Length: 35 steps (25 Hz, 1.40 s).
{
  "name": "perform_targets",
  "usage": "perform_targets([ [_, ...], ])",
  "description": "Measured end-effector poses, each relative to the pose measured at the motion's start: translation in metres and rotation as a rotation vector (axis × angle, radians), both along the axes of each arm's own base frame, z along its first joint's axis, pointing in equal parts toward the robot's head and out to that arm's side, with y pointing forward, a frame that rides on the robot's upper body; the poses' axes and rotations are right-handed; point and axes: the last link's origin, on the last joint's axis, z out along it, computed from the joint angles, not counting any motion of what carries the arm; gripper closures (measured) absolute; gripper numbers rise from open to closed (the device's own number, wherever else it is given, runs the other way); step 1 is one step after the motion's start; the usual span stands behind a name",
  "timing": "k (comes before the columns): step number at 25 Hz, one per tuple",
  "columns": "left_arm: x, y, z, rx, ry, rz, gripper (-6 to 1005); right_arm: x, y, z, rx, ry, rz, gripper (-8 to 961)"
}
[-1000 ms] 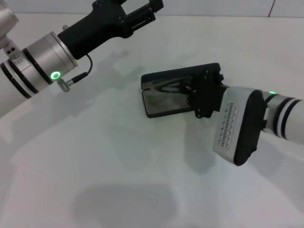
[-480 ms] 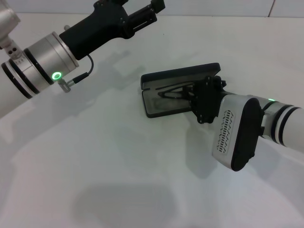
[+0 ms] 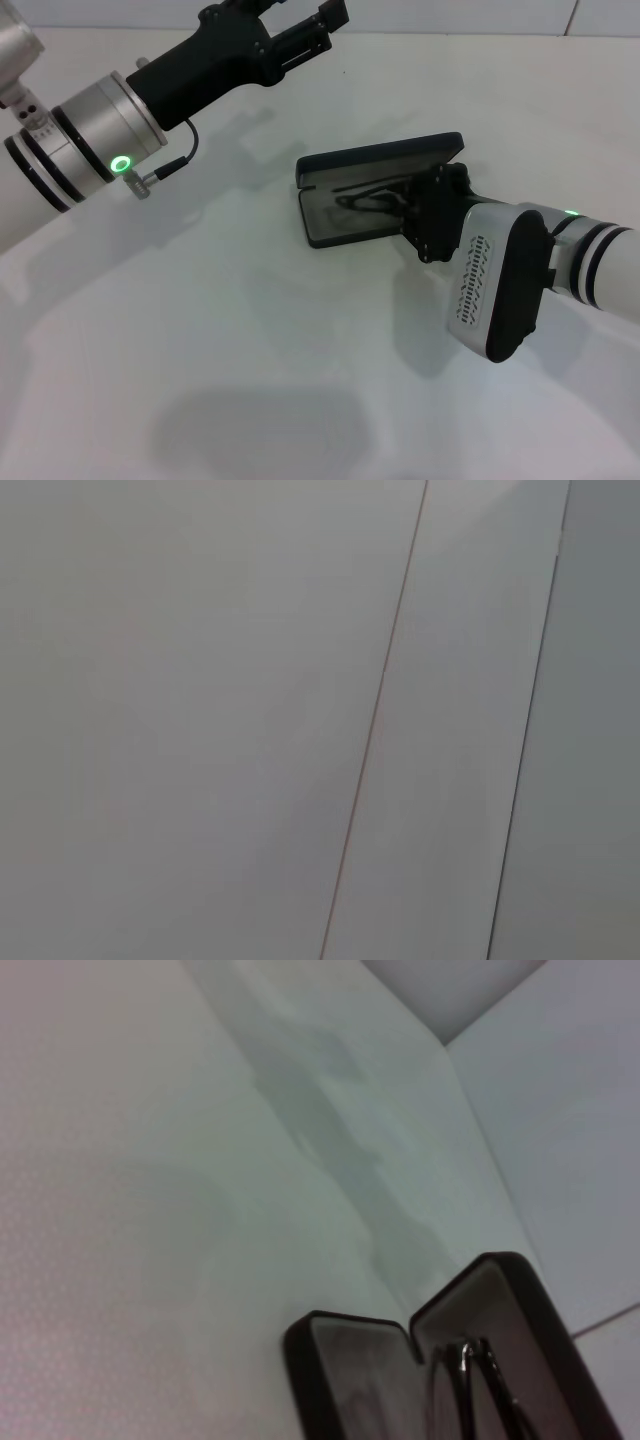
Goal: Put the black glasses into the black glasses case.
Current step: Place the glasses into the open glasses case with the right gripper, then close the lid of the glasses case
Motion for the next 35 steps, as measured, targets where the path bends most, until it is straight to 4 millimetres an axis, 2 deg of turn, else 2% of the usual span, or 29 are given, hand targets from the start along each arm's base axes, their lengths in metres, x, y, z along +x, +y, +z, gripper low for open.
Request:
perform_targets([
  [10,-0.003,-0.002,-0.001,-0.007,0.009,0.003,152,-0.003,-0.001,0.001,0.006,0.012,0.003,737],
  [15,-0.008,-0.004,0.000,-0.007,0.010,0.017,152,-0.011,-0.009,0.002,-0.083,0.063,0.006,733],
  [19,-0.010,-0.003,0.000,-0.008,0.017,0.027,152,-0.009,-0.014,0.014,-0.186,0.122,-0.025,732],
  [22,-0.011,0.003,-0.003,-0.023,0.045,0.055,152,-0.002,-0.018,0.038,-0.322,0.209,-0.083,730],
  [26,-0.005,0.017,-0.016,-0.082,0.124,0.102,152,0.026,-0.018,0.094,-0.492,0.423,-0.213,728],
  [29,0.004,0.028,-0.028,-0.104,0.199,0.121,152,0.051,-0.018,0.134,-0.492,0.657,-0.283,684],
  [32,0.014,0.035,-0.038,-0.113,0.242,0.126,152,0.071,-0.020,0.156,-0.459,0.772,-0.318,619],
  [35,0.019,0.042,-0.043,-0.114,0.289,0.135,152,0.083,-0.025,0.161,-0.459,0.813,-0.344,553],
])
